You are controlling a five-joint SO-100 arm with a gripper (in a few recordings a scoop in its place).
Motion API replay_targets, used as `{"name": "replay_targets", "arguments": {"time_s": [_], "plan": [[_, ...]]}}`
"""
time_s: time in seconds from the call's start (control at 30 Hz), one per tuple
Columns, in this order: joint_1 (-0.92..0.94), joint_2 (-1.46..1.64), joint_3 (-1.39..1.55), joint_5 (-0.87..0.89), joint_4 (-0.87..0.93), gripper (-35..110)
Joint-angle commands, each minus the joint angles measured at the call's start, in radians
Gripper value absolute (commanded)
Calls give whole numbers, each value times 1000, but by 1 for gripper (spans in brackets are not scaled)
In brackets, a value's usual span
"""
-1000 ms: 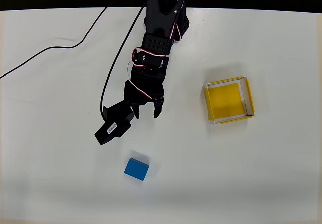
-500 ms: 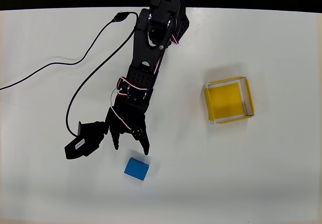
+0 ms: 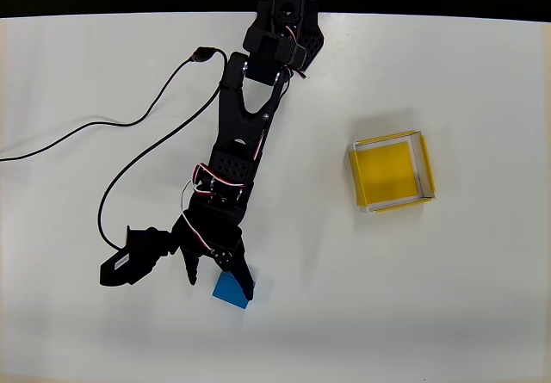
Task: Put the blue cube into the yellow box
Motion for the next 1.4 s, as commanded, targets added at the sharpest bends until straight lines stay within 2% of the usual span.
{"name": "replay_targets", "arguments": {"time_s": [0.0, 0.7, 1.37], "plan": [[11, 21, -126, -5, -28, 53], [-29, -184, -296, 31, -14, 53], [-63, -255, -301, 28, 12, 49]]}}
